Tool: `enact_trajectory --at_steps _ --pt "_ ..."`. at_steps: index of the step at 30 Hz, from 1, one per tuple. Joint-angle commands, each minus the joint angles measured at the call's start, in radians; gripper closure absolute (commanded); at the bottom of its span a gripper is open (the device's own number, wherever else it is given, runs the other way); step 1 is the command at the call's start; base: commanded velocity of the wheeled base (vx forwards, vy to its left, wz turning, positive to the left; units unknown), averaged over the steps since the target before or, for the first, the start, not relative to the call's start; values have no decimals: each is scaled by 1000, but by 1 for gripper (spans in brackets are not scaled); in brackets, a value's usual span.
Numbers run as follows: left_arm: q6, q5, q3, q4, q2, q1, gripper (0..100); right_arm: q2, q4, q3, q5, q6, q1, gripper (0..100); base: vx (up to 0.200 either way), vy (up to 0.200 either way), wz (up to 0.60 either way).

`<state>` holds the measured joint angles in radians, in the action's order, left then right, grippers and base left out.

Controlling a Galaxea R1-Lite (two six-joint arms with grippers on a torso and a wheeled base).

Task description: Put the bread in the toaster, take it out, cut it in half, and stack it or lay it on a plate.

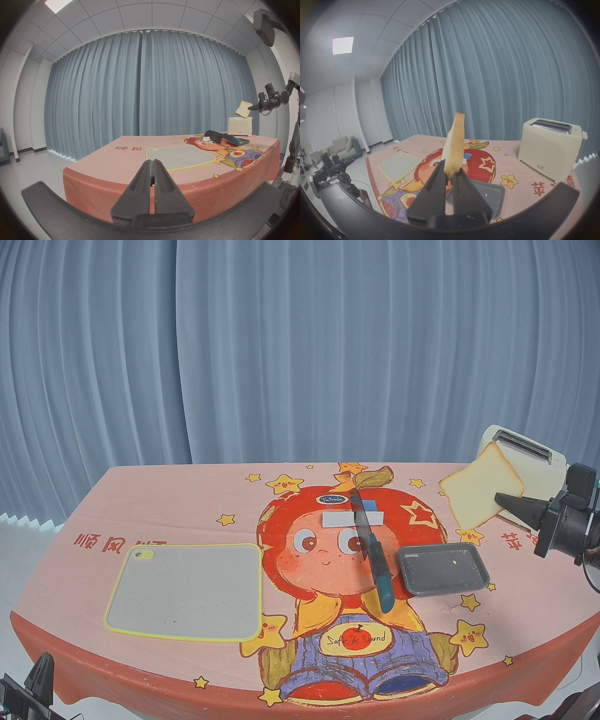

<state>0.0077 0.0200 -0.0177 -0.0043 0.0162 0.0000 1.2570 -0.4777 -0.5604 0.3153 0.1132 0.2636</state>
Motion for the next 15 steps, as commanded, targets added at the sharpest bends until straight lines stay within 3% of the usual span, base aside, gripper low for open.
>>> enact_trajectory --at_steps 1,4,15 --pt "0 0 18 0 -16 0 100 42 -2 10 -13 -10 22 100 0 0 0" --pt "0 0 18 0 -16 0 100 35 -4 8 -13 -32 20 100 0 0 0" --pt "-2 -2 18 0 -16 0 100 -2 -2 11 -13 -40 22 100 0 0 0"
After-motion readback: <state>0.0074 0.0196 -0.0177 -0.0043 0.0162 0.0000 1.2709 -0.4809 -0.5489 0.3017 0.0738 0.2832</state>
